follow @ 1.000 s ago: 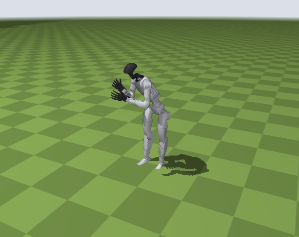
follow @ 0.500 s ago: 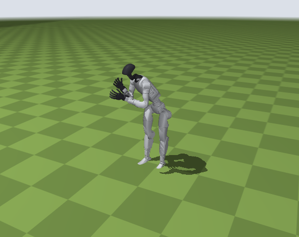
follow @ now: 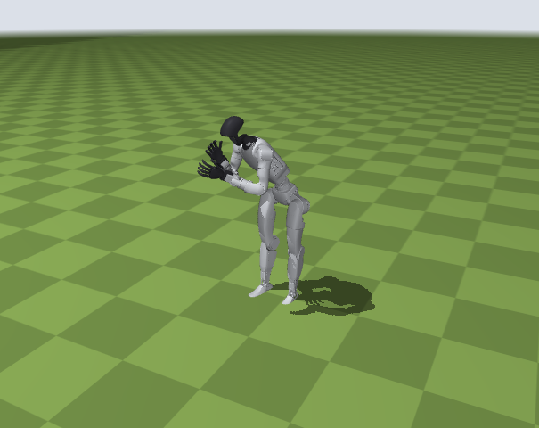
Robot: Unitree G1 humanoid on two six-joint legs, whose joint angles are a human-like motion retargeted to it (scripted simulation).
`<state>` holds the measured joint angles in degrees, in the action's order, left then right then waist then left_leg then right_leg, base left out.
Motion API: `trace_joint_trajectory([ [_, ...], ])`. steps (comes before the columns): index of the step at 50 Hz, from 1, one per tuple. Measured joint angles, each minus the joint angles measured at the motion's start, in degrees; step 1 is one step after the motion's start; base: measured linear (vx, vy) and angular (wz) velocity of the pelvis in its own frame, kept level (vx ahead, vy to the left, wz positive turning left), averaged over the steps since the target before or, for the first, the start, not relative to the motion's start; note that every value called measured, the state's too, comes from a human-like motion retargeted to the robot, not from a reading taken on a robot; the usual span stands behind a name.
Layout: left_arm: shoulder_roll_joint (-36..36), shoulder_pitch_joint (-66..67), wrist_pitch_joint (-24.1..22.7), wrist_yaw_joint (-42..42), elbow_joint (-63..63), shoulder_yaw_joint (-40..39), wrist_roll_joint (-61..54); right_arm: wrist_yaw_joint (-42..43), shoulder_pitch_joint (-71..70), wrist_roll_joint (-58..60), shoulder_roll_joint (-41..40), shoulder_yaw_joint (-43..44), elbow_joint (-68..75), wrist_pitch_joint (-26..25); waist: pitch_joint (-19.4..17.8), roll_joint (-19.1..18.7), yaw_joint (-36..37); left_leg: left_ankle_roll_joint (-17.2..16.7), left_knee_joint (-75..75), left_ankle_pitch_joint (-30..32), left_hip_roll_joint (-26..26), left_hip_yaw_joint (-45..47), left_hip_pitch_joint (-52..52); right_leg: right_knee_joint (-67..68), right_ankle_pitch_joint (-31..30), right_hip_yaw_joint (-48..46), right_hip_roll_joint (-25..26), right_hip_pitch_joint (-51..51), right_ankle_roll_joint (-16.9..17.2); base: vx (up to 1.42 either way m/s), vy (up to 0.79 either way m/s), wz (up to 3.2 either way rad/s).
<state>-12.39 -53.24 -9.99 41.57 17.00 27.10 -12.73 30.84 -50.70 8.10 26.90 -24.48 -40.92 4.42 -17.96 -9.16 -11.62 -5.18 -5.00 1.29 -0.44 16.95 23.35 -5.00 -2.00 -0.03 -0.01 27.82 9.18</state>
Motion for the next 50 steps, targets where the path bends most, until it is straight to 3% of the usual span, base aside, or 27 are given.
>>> trace_joint_trajectory([
  [20, -0.1, -0.8, -0.3, -1.6, -0.1, -0.9, -0.1, -1.4, -0.1, -3.2, 3.4, 1.1, 2.8, 1.7, 3.2, -0.1, 2.5, 0.0, 0.0, 1.0, 0.2, -2.6, -0.3, 0.0, 0.3, -2.7, 0.0, -1.5, -1.3, 0.0, 0.0, 0.0],
  [50, -4.7, -8.5, 0.3, -8.7, 2.7, -5.0, 2.1, -2.8, -13.7, -4.7, 10.1, 2.5, 6.2, 2.2, 7.1, -1.1, 5.4, -0.4, 0.2, 0.4, 1.4, -7.0, -6.0, 0.6, 2.1, -7.2, 1.0, -8.9, -4.0, 0.0, -0.02, 0.14],
])
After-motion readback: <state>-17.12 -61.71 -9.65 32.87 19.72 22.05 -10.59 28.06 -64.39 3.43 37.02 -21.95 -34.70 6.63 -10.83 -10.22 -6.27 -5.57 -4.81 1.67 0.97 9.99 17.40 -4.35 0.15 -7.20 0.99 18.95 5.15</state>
